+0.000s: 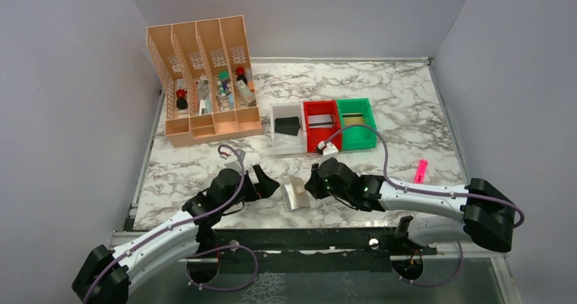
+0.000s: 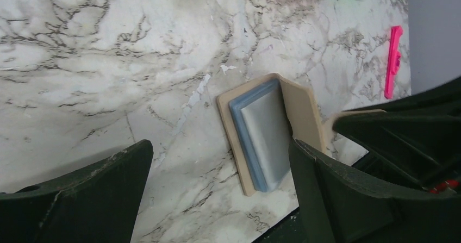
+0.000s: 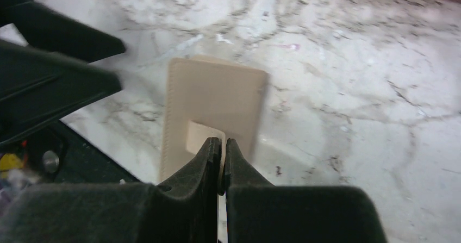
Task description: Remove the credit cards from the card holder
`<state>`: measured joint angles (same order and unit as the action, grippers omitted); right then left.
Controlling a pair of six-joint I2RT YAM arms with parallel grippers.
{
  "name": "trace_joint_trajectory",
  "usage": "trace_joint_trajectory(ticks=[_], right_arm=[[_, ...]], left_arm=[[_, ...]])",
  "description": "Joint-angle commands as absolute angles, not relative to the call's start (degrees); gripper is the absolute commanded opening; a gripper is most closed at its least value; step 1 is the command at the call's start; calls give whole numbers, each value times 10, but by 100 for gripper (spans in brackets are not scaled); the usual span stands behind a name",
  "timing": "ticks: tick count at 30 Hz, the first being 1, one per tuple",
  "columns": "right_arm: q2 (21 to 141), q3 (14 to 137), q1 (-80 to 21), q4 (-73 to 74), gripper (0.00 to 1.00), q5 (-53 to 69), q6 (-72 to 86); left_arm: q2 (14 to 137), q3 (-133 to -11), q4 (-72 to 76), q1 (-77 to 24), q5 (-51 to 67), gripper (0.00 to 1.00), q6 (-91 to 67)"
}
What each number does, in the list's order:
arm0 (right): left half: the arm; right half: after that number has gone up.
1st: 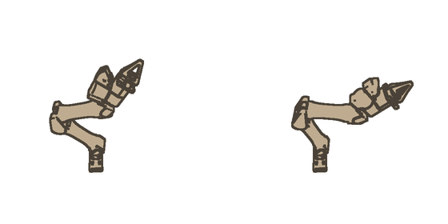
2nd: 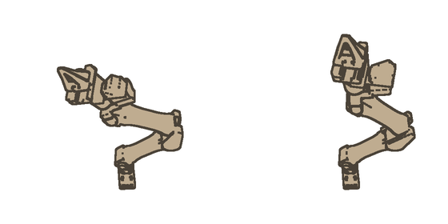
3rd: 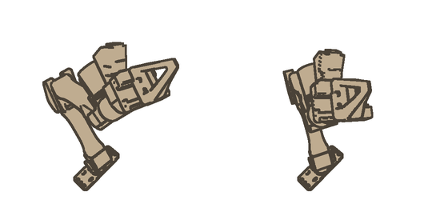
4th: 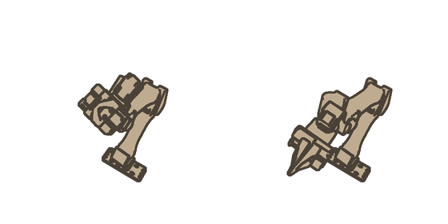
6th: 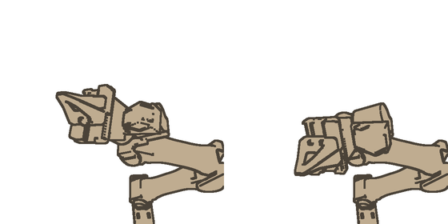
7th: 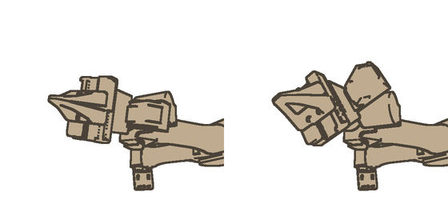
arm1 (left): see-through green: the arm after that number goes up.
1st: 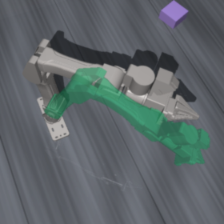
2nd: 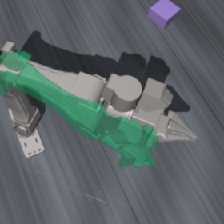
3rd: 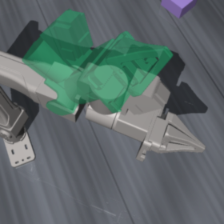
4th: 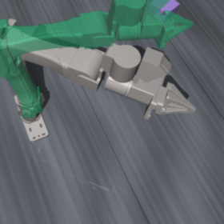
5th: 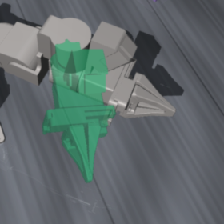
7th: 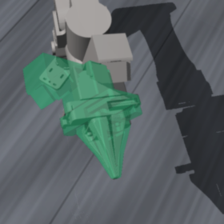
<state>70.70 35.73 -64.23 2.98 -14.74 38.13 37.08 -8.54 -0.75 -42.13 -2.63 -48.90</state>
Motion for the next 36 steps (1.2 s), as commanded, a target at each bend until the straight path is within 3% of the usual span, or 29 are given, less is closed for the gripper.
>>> trace_joint_trajectory(ticks=[1, 14, 24, 36], right_arm=[[702, 319, -607, 39, 7, -158, 400], [711, 255, -576, 27, 7, -170, 437], [738, 232, -574, -4, 7, -152, 449], [759, 240, -574, 0, 7, -156, 455]], left_arm=[[395, -83, 61, -422, 37, 99, -467], [542, -132, 127, -424, 111, 90, -453], [580, -165, 145, -439, 120, 76, -448], [643, -177, 145, -456, 109, 68, -449]])
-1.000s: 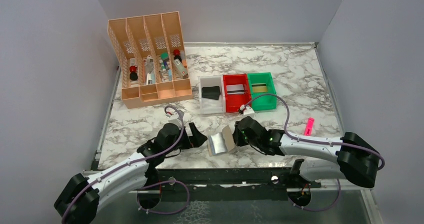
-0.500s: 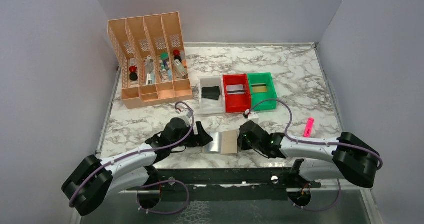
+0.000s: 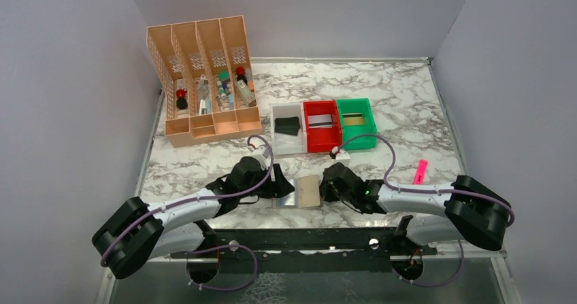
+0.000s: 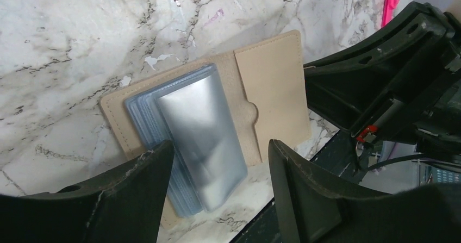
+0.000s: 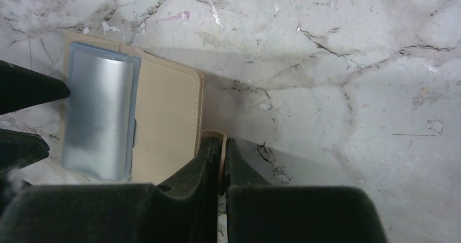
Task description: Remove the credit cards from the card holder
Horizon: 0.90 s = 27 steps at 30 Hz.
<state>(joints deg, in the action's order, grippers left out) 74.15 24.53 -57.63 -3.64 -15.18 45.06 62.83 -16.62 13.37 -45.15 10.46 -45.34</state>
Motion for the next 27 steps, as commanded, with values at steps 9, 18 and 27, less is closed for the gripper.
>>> trace_joint_trajectory(ticks=[9, 18, 27], right_arm=[[747, 236, -574, 1, 7, -154, 457], [757, 235, -574, -10, 8, -135, 461], [761, 236, -573, -12, 9, -131, 466]], left_arm=[[657, -188, 146, -463, 114, 64, -449], [679, -219, 156, -482, 121, 64, -443], [691, -235, 169, -501, 121, 64, -443]])
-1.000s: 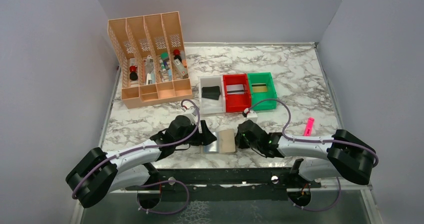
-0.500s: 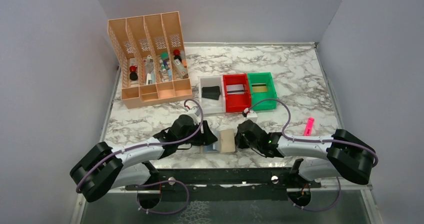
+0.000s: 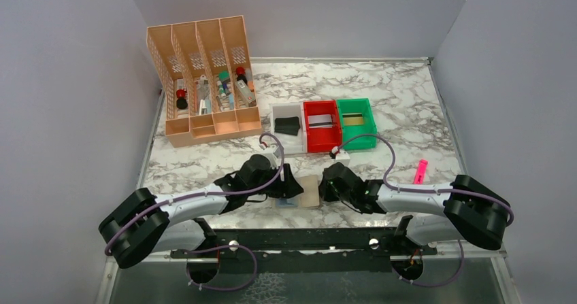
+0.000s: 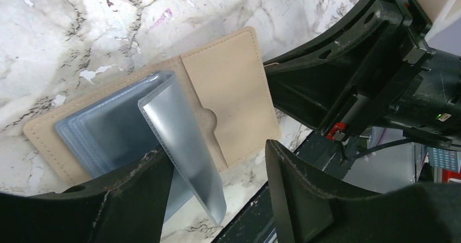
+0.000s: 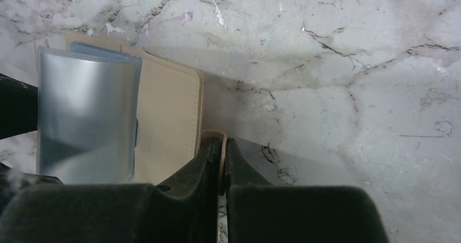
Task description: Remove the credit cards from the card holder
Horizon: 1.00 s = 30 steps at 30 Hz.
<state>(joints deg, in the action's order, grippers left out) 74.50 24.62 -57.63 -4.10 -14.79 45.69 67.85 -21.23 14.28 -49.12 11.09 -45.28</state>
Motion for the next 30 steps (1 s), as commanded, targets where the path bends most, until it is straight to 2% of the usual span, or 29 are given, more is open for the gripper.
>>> trace_joint_trajectory(ticks=[1, 8, 10, 14, 18, 24, 28, 30], right_arm=[[760, 235, -574, -13, 9, -130, 468], [734, 223, -574, 1, 19, -155, 508], [721, 218, -574, 7, 23, -162, 515], [685, 201, -574, 18, 33, -168, 517], [636, 191, -574, 51, 38, -192, 528], [572, 202, -574, 103, 36, -218, 529], [534, 209, -574, 81, 23, -168, 484], [524, 209, -574, 44, 21, -120, 452]], left_arm=[[700, -238, 178, -504, 129, 64, -442], [793, -287, 211, -547, 126, 62, -439], [815, -298, 213, -559, 106, 58, -443], [834, -300, 214, -565, 73, 54, -455], [845, -300, 213, -565, 74, 53, -456], [863, -305, 213, -569, 72, 43, -460], [847, -311, 211, -572, 87, 28, -451], [830, -307, 210, -572, 72, 25, -449]])
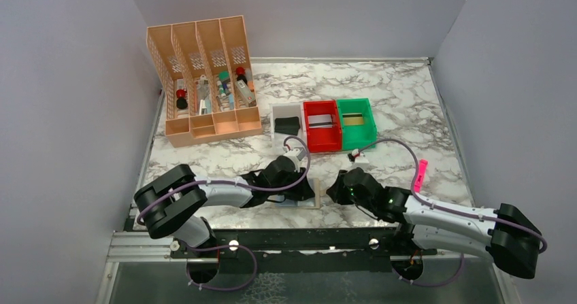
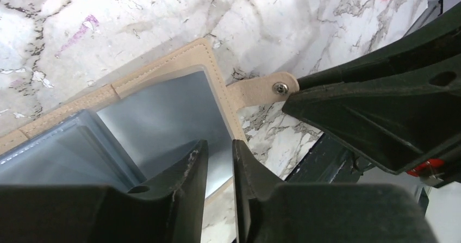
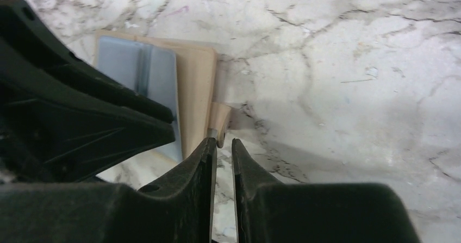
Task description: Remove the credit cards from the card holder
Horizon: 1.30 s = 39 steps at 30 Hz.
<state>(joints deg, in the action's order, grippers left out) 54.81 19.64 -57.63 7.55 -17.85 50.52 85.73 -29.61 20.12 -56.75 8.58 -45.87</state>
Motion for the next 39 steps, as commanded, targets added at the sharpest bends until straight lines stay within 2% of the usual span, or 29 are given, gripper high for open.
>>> trace_joint_trajectory(ticks=[1, 6, 9, 14, 18, 23, 28, 39], right_arm=[[525, 214, -574, 36, 19, -101, 448], [564, 256, -574, 23, 13, -54, 442], [582, 279, -574, 31, 13, -44, 442], [589, 287, -574, 36, 28, -47, 448], [593, 287, -574, 23, 31, -44, 441], [631, 312, -574, 16, 24, -42, 430], [677, 335, -574, 13, 18, -40, 429], [747, 374, -574, 9, 17, -16, 406]], left_arm=[[824, -305, 207, -572, 63, 25, -448], [818, -314, 147, -572, 29, 23, -441], [816, -318, 125, -572, 16, 22, -434], [804, -306, 133, -572, -2, 21, -441], [792, -299, 140, -572, -1, 26, -445], [785, -302, 120, -572, -2, 31, -438], [762, -271, 121, -572, -18, 31, -456], [698, -274, 46, -572, -47, 34, -425]])
